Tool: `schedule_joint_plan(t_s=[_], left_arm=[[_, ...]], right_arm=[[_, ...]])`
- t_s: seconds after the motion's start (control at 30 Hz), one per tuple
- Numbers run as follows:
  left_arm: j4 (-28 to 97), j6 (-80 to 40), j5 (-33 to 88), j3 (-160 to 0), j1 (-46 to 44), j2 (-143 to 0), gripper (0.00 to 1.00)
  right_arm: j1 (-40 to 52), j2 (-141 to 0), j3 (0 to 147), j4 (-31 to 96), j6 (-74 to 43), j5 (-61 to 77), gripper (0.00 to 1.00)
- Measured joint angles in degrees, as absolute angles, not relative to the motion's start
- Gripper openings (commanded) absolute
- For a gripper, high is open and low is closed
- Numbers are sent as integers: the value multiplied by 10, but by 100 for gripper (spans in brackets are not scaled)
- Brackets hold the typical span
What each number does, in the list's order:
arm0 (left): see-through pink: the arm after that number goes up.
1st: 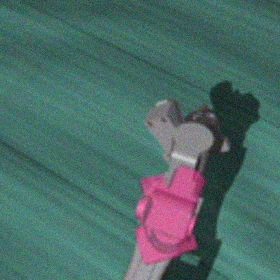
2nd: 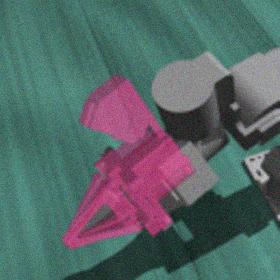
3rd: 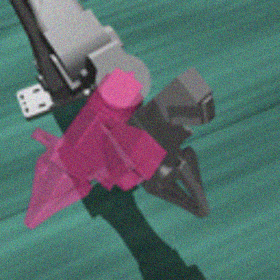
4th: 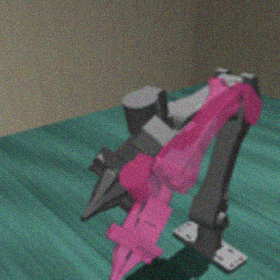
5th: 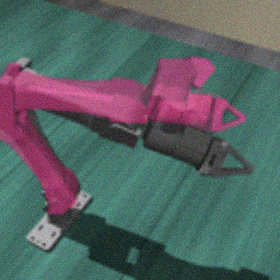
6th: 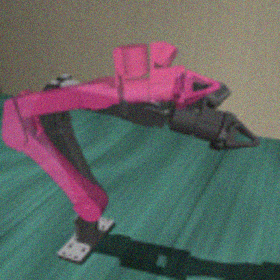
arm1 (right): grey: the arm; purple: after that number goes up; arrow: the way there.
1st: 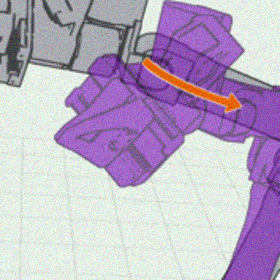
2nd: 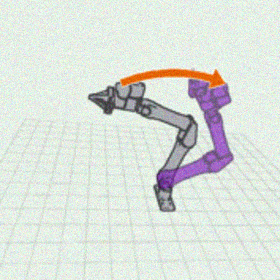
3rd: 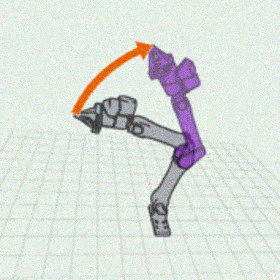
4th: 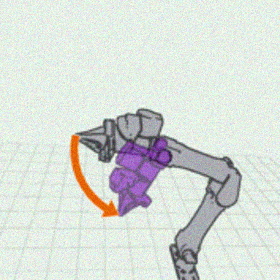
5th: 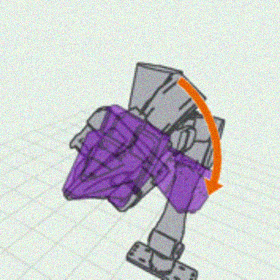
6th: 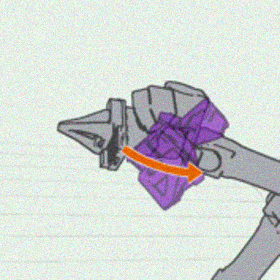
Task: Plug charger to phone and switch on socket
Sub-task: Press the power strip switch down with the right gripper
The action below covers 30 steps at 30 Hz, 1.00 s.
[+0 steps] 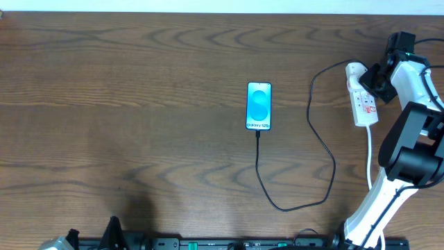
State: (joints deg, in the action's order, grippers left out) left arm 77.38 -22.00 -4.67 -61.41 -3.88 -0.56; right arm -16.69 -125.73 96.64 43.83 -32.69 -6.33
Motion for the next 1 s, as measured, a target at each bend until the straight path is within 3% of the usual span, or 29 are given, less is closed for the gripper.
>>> schedule_joint_plan(t_s=[1.0], left_arm=[[774, -220, -47, -614, -39, -6, 96]], right_arm=[[-156, -1262, 974, 462, -326, -76, 1]])
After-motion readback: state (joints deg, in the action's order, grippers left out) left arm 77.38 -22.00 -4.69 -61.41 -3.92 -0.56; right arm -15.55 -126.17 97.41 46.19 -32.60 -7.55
